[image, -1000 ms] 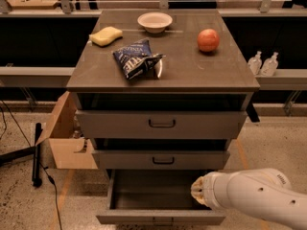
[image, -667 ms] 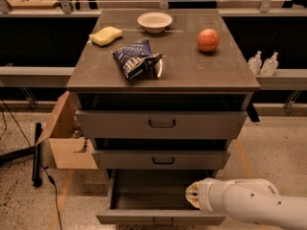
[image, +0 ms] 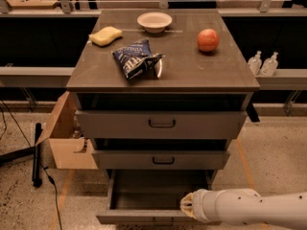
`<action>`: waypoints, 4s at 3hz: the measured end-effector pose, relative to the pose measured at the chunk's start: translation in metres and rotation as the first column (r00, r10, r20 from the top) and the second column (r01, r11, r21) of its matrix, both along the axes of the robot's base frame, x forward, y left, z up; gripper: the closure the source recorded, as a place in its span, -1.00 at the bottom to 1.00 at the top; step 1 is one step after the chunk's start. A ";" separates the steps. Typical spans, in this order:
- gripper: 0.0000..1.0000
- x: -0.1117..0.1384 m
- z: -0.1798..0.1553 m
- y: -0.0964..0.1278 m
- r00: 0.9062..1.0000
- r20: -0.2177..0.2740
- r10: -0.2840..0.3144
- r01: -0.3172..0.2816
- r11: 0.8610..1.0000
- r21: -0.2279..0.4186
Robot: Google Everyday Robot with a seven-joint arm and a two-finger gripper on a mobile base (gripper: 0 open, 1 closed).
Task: Close bottom drawer
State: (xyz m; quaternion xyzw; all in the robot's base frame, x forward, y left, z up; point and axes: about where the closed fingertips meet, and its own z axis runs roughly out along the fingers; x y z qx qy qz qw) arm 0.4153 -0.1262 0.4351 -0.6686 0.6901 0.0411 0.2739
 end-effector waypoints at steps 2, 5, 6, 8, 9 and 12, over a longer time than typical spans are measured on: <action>1.00 0.004 -0.040 -0.015 0.999 0.003 -0.040 0.040 0.999 0.014; 1.00 0.030 -0.131 -0.094 0.975 0.045 -0.217 0.219 0.974 -0.049; 1.00 0.021 -0.158 -0.108 0.966 0.015 -0.258 0.258 0.965 -0.054; 1.00 0.002 -0.203 -0.109 0.958 -0.006 -0.287 0.287 0.958 0.018; 1.00 -0.003 -0.218 -0.108 0.959 0.003 -0.285 0.285 0.958 0.043; 1.00 0.018 -0.267 -0.111 0.932 0.035 -0.362 0.356 0.928 0.110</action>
Offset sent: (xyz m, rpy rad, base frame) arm 0.0292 -0.0718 -0.0936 -0.0440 -0.0885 -0.1833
